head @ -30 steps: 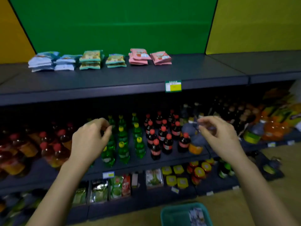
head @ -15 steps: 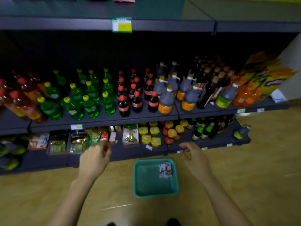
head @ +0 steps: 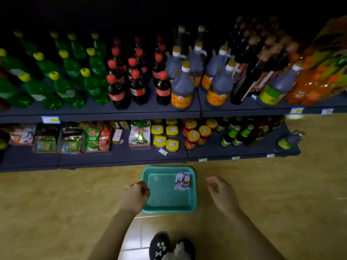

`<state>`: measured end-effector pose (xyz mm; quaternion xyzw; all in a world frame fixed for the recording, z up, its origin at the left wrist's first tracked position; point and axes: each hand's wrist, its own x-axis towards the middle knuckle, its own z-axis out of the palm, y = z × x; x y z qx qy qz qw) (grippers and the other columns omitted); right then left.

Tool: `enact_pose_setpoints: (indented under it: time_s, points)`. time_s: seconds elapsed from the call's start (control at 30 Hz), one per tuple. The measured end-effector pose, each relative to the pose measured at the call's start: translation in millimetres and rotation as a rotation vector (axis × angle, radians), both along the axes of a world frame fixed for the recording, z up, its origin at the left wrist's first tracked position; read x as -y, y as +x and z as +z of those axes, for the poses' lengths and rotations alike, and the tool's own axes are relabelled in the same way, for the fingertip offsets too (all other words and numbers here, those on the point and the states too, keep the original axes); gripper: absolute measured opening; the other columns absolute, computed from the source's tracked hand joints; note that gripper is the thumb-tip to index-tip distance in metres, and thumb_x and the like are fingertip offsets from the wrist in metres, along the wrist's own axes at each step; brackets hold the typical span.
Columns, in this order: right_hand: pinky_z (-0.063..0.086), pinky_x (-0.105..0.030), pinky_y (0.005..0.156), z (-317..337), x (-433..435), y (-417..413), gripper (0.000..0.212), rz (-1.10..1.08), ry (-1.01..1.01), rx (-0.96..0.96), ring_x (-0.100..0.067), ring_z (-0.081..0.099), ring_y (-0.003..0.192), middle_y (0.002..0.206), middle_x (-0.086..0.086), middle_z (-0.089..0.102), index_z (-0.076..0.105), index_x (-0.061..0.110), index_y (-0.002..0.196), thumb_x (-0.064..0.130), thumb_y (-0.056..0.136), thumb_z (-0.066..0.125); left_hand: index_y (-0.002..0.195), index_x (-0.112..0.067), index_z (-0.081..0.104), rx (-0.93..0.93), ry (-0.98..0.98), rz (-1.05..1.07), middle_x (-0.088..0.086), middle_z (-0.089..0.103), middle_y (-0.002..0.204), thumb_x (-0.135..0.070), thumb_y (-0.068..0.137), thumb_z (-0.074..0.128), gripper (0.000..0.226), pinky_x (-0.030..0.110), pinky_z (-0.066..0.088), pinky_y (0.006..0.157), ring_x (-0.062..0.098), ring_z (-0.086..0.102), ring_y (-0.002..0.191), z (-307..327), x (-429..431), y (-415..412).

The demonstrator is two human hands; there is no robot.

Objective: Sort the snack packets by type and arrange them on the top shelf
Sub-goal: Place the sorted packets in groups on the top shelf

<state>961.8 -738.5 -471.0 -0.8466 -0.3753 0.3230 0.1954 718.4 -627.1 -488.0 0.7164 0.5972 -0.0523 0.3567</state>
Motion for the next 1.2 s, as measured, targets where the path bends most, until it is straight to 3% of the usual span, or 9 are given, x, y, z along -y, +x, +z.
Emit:
enact_pose_setpoints:
  time_s: [0.07, 0.13, 0.23, 0.33, 0.4, 0.53, 0.63, 0.87, 1.2]
  points:
    - [0.045, -0.01, 0.074, -51, -7, 10, 0.02, 0.025, -0.049, -0.019, -0.009, 0.06, 0.089, 0.107, -0.002, 0.067, 0.064, 0.013, 0.108, 0.01, 0.09, 0.055, 0.1, -0.022, 0.064, -0.034, -0.022, -0.027, 0.002, 0.069, 0.105, -0.024, 0.09, 0.051, 0.017, 0.027, 0.047, 0.075, 0.024, 0.063, 0.097, -50, -8, 12]
    - [0.037, -0.003, 0.066, -105, -13, 18, 0.022, 0.031, -0.081, -0.025, -0.01, 0.06, 0.091, 0.11, -0.003, 0.067, 0.062, 0.011, 0.112, 0.013, 0.093, 0.052, 0.103, -0.021, 0.064, -0.046, -0.035, -0.058, 0.002, 0.069, 0.106, -0.025, 0.09, 0.05, 0.019, 0.029, 0.049, 0.078, 0.023, 0.064, 0.097, -105, -14, 23]
    - [0.037, -0.008, 0.063, -207, -28, 28, 0.026, -0.025, -0.114, -0.099, -0.022, 0.062, 0.103, 0.113, -0.009, 0.065, 0.059, 0.005, 0.116, 0.014, 0.097, 0.044, 0.105, -0.023, 0.064, -0.089, -0.017, -0.109, 0.001, 0.069, 0.107, -0.027, 0.091, 0.049, 0.021, 0.03, 0.049, 0.079, 0.023, 0.064, 0.098, -208, -30, 41]
    - [0.042, -0.007, 0.066, -318, -42, 36, 0.027, -0.04, -0.143, -0.136, -0.021, 0.061, 0.1, 0.11, -0.006, 0.064, 0.058, 0.003, 0.116, 0.015, 0.097, 0.045, 0.104, -0.024, 0.063, -0.101, -0.012, -0.151, 0.001, 0.068, 0.107, -0.027, 0.09, 0.047, 0.021, 0.032, 0.049, 0.08, 0.024, 0.063, 0.099, -309, -45, 58]
    - [0.046, -0.026, 0.084, -383, -55, 41, 0.027, -0.054, -0.141, -0.158, -0.027, 0.06, 0.106, 0.117, -0.014, 0.063, 0.058, -0.002, 0.116, 0.013, 0.097, 0.045, 0.102, -0.023, 0.064, -0.095, 0.003, -0.179, 0.001, 0.068, 0.107, -0.026, 0.09, 0.047, 0.021, 0.032, 0.05, 0.08, 0.024, 0.063, 0.098, -370, -55, 65]
    - [0.03, -0.027, 0.067, -507, -85, 48, 0.023, -0.031, -0.155, -0.149, -0.032, 0.055, 0.112, 0.111, -0.02, 0.057, 0.052, 0.0, 0.112, 0.015, 0.097, 0.043, 0.098, -0.02, 0.064, -0.074, 0.042, -0.213, 0.003, 0.069, 0.104, -0.028, 0.089, 0.045, 0.023, 0.036, 0.053, 0.081, 0.026, 0.064, 0.097, -483, -78, 80]
    - [0.044, -0.034, 0.086, -578, -94, 50, 0.041, -0.067, -0.125, -0.106, -0.032, 0.055, 0.112, 0.124, -0.02, 0.056, 0.046, 0.0, 0.126, 0.028, 0.096, 0.047, 0.096, -0.019, 0.064, -0.041, 0.06, -0.225, 0.004, 0.069, 0.102, -0.027, 0.088, 0.047, 0.02, 0.035, 0.051, 0.08, 0.027, 0.064, 0.098, -542, -88, 91]
    - [0.05, -0.036, 0.072, -638, -97, 47, 0.052, -0.228, -0.059, -0.154, -0.031, 0.063, 0.095, 0.107, -0.016, 0.064, 0.052, 0.0, 0.112, 0.039, 0.081, 0.067, 0.076, -0.03, 0.056, 0.099, -0.044, -0.118, 0.009, 0.071, 0.091, -0.022, 0.085, 0.055, 0.012, 0.035, 0.052, 0.078, 0.029, 0.066, 0.088, -614, -83, 103]
    - [0.044, -0.03, 0.061, -644, -97, 37, 0.047, -0.195, -0.001, -0.152, -0.025, 0.061, 0.082, 0.093, -0.009, 0.062, 0.05, 0.002, 0.101, 0.039, 0.078, 0.07, 0.094, -0.012, 0.066, 0.145, -0.061, 0.004, 0.015, 0.07, 0.097, -0.023, 0.087, 0.057, 0.015, 0.033, 0.049, 0.076, 0.031, 0.064, 0.091, -648, -68, 122]
